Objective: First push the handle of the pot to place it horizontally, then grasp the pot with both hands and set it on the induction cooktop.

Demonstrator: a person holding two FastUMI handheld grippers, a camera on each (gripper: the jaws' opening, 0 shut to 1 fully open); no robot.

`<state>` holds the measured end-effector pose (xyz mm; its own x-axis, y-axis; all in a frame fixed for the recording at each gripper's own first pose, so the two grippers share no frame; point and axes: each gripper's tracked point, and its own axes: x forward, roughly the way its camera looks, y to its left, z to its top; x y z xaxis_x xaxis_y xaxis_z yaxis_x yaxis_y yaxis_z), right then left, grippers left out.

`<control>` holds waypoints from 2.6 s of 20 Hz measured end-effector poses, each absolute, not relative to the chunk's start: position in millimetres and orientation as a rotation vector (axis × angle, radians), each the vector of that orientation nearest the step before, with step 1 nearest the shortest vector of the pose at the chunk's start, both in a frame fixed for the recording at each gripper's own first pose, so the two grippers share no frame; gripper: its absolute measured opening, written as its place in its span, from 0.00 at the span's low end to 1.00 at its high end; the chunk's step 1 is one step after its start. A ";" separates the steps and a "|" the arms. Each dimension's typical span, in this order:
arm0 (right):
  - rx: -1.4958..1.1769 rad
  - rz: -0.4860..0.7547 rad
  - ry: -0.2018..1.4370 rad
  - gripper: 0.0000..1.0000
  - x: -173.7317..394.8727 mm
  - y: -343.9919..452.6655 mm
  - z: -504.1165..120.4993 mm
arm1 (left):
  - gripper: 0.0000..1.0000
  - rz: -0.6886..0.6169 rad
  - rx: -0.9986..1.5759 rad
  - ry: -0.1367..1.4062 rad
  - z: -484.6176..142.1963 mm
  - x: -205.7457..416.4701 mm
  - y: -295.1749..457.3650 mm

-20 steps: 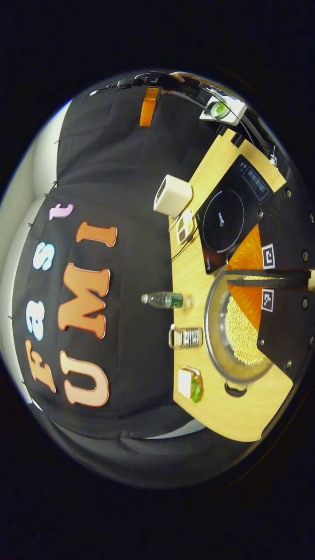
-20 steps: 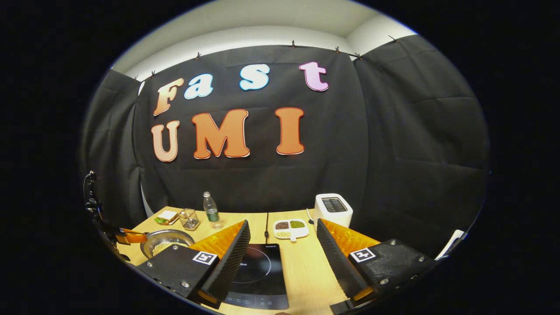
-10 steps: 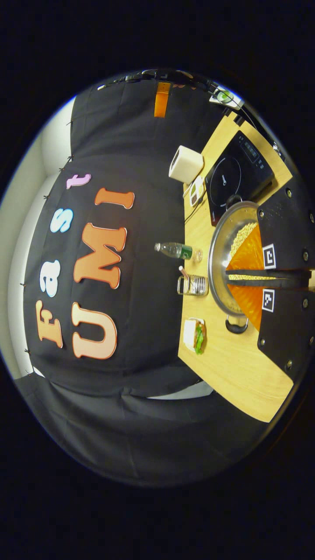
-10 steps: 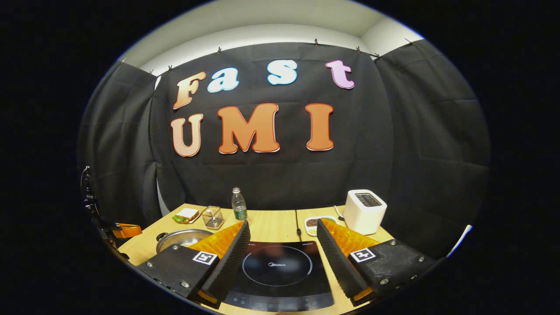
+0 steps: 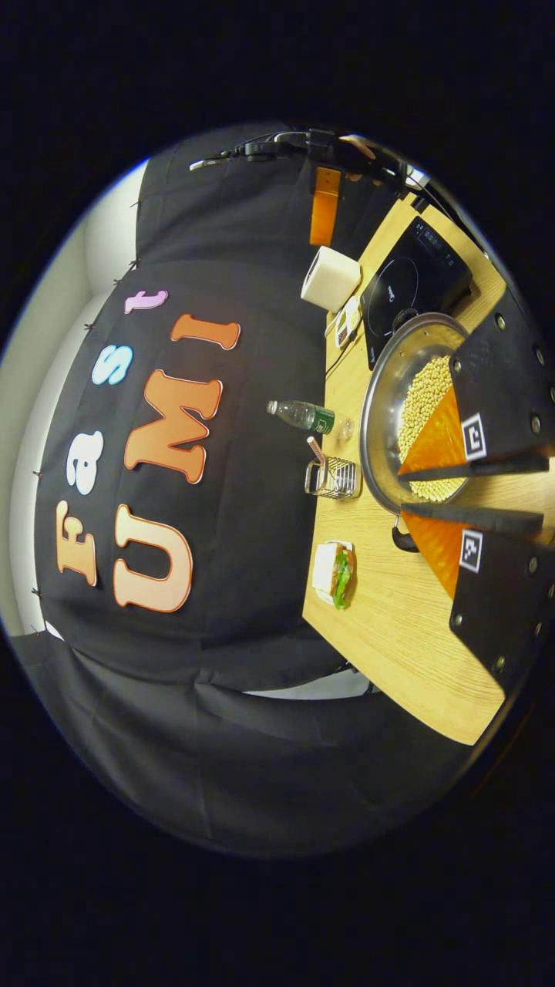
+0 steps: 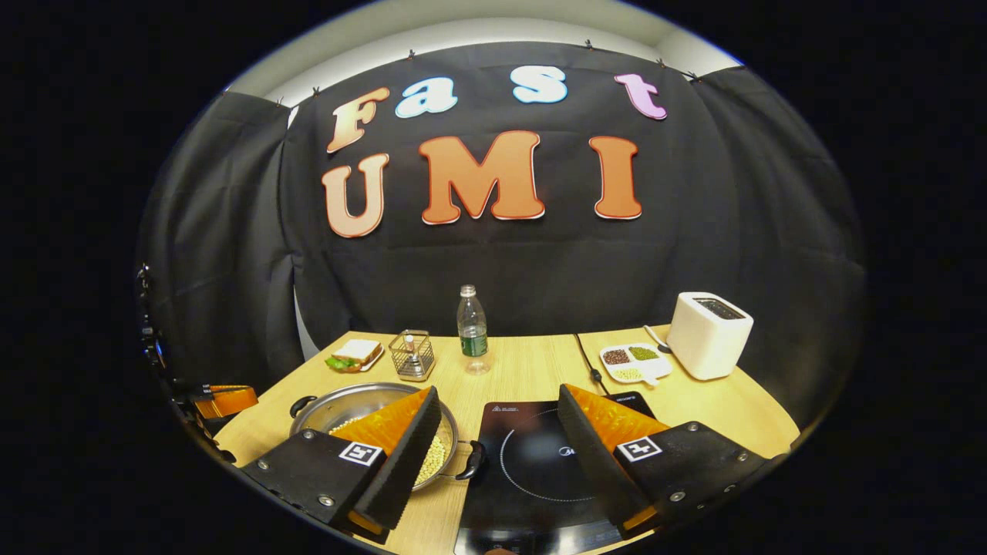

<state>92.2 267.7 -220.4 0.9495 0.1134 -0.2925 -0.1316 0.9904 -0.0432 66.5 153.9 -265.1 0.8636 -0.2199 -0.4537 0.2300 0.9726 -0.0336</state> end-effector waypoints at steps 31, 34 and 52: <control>-0.013 -0.006 0.676 0.57 122.3 300.1 -380.7 | 0.47 -0.197 -0.069 0.691 -383.3 135.8 187.4; 0.045 -0.006 0.700 0.44 121.1 298.9 -381.5 | 0.41 -0.143 -0.056 0.707 -381.8 128.3 187.1; 0.135 0.088 0.596 0.40 107.2 229.3 -277.8 | 0.39 -0.096 -0.002 0.587 -282.3 96.3 90.7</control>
